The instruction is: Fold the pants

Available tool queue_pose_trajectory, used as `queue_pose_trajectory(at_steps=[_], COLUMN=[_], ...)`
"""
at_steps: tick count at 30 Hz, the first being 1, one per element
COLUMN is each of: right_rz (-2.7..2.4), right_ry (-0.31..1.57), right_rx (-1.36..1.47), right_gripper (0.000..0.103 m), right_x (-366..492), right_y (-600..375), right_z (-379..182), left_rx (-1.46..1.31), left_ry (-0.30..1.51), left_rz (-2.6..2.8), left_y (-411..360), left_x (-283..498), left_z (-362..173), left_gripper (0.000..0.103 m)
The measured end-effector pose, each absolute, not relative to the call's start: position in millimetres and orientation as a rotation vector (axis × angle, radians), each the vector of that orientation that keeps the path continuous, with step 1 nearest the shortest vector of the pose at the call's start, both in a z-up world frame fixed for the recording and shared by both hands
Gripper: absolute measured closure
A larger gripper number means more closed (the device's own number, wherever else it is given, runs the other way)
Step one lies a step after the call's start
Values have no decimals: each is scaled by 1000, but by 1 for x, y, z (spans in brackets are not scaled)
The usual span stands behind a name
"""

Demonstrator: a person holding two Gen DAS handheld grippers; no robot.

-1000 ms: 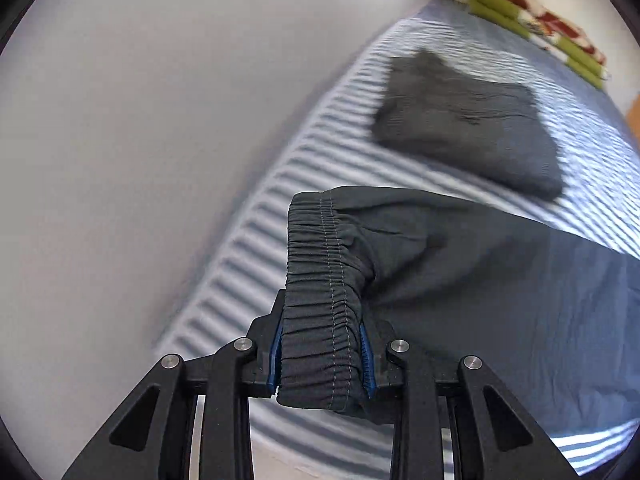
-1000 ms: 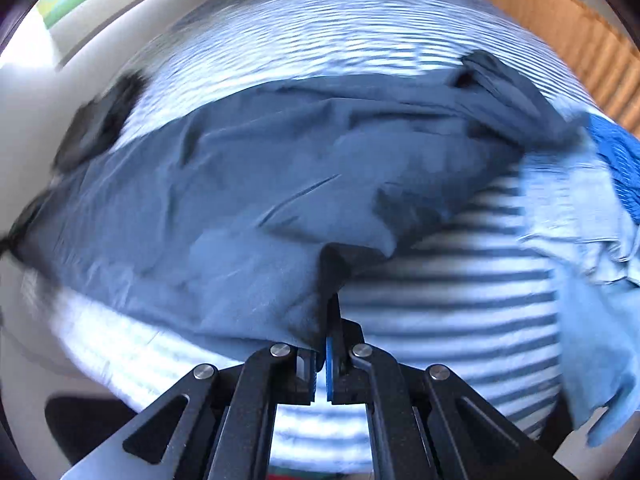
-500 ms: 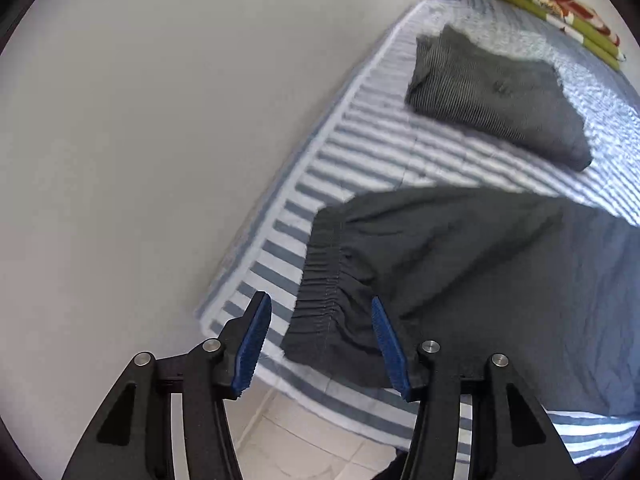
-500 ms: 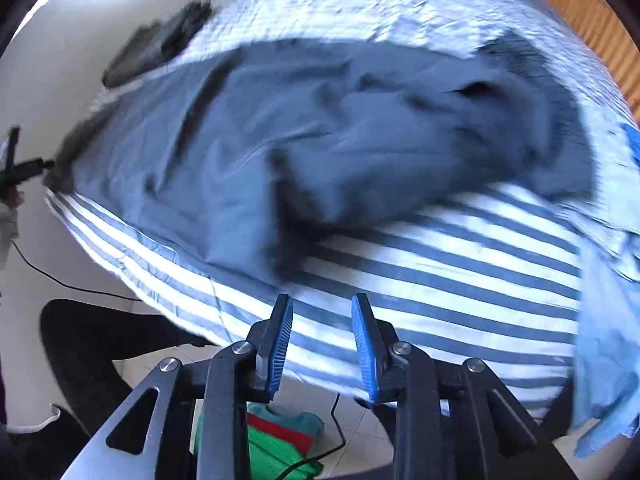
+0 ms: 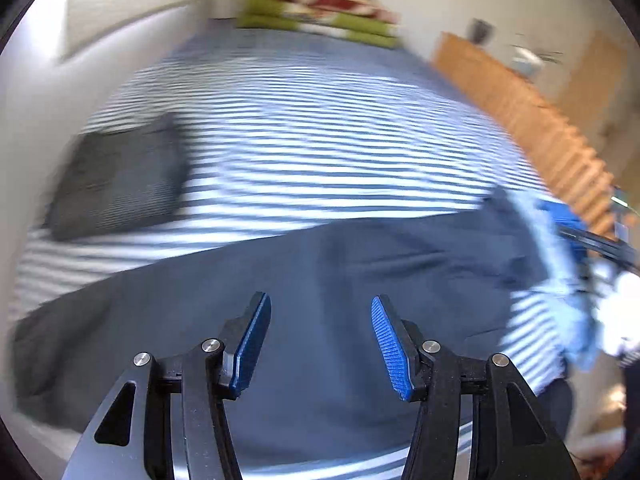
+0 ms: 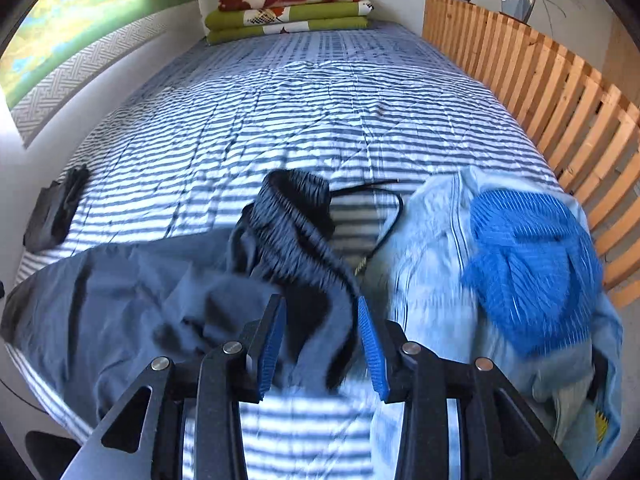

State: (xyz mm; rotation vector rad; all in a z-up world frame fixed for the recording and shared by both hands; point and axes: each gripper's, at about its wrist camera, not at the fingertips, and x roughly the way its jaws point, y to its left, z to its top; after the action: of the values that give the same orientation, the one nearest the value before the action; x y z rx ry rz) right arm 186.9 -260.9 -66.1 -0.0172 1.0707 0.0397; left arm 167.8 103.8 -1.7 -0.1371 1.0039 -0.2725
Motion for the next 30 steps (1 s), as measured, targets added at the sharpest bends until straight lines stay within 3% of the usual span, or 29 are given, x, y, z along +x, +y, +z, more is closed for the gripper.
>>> queue_pose_trajectory(at_steps=[6, 7, 9, 14, 15, 18, 19, 27, 30], right_rz=[98, 111, 157, 218, 200, 154, 132, 46, -40], right_ry=[1169, 1181, 1207, 1250, 1261, 1286, 1298, 1439, 1544], right_rx=[-41, -43, -40, -98, -145, -262, -276, -442, -523], right_gripper=[65, 58, 53, 53, 55, 87, 90, 93, 92], right_x=[252, 260, 270, 272, 271, 261, 259, 212, 200], right_y=[-254, -252, -243, -225, -221, -215, -216, -238, -262], right_z=[-100, -104, -116, -130, -132, -132, -128, -55, -78], left_rx=[-106, -116, -148, -204, -196, -195, -194, -188, -186], left_ry=[1069, 1090, 1141, 1234, 1204, 1195, 1194, 1196, 1206], left_rz=[-520, -540, -568, -596, -601, -621, -628, -660, -671], left_y=[-39, -50, -71, -84, -85, -88, -87, -81, -82], left_x=[176, 178, 177, 171, 167, 166, 164, 161, 161], left_z=[-47, -58, -84, -136, -137, -142, -143, -143, -142], left_gripper=[46, 46, 46, 47, 45, 44, 44, 45, 44])
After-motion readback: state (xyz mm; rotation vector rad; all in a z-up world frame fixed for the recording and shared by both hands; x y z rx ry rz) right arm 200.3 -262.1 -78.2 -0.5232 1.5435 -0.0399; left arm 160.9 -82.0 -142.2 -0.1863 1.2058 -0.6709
